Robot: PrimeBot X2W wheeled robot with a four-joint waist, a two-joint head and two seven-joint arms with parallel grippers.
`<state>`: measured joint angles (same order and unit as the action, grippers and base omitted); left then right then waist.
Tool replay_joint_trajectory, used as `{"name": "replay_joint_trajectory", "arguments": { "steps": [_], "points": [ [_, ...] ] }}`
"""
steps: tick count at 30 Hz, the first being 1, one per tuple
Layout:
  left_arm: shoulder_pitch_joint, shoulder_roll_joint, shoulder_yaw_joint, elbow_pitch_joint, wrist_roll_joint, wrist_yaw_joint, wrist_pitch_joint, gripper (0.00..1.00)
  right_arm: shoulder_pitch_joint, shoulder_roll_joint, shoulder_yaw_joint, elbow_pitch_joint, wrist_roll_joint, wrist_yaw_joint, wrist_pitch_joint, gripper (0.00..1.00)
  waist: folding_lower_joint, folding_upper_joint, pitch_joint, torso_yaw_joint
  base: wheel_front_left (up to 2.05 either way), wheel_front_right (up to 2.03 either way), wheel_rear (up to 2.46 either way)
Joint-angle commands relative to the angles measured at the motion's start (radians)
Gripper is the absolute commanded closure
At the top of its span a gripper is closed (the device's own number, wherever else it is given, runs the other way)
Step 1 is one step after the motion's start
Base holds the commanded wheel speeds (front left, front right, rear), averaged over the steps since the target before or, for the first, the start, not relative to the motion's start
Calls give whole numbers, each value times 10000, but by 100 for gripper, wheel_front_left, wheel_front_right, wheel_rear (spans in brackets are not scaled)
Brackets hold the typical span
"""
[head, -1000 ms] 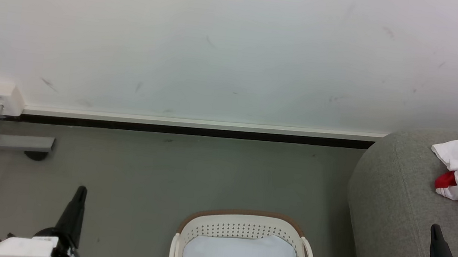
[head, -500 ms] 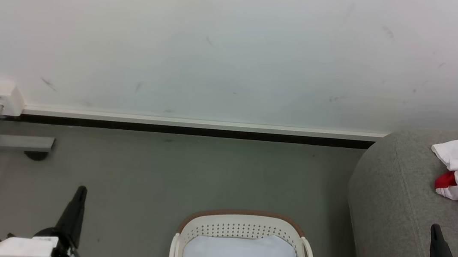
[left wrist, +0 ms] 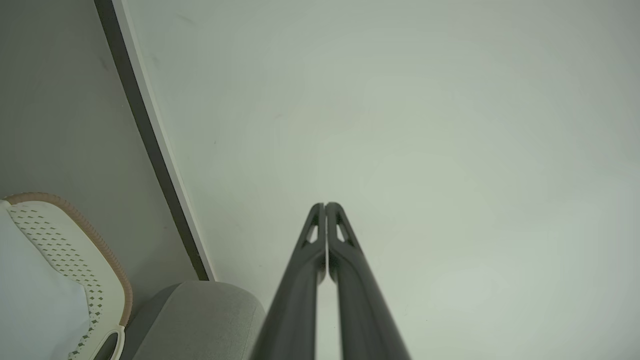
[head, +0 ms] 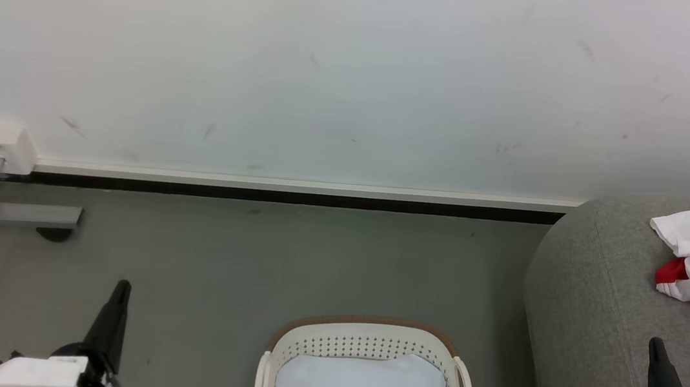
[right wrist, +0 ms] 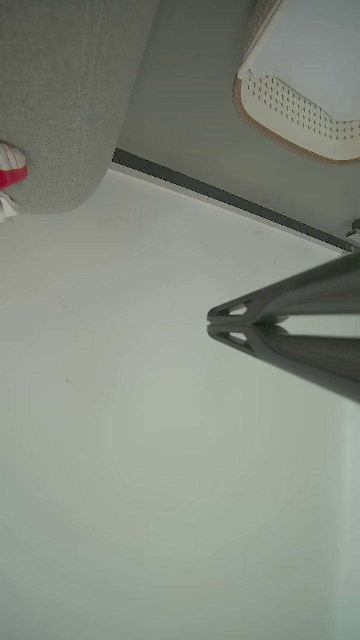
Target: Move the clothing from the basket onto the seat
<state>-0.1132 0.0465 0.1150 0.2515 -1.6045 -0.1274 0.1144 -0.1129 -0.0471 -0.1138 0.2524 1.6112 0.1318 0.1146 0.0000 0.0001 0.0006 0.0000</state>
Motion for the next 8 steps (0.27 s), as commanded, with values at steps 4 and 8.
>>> {"name": "replay_joint_trajectory", "arguments": {
  "steps": [4, 8],
  "points": [
    [-62, 70, 29, -22, -132, -62, 48, 100, -59, -61, -34, -51, 14, -21, 41, 100, 0, -1, 0, 0, 0, 0, 0],
    [-62, 70, 29, -22, -131, -62, 48, 100, -59, -62, -34, -51, 14, -21, 41, 100, 0, -1, 0, 0, 0, 0, 0]
  ]
}}
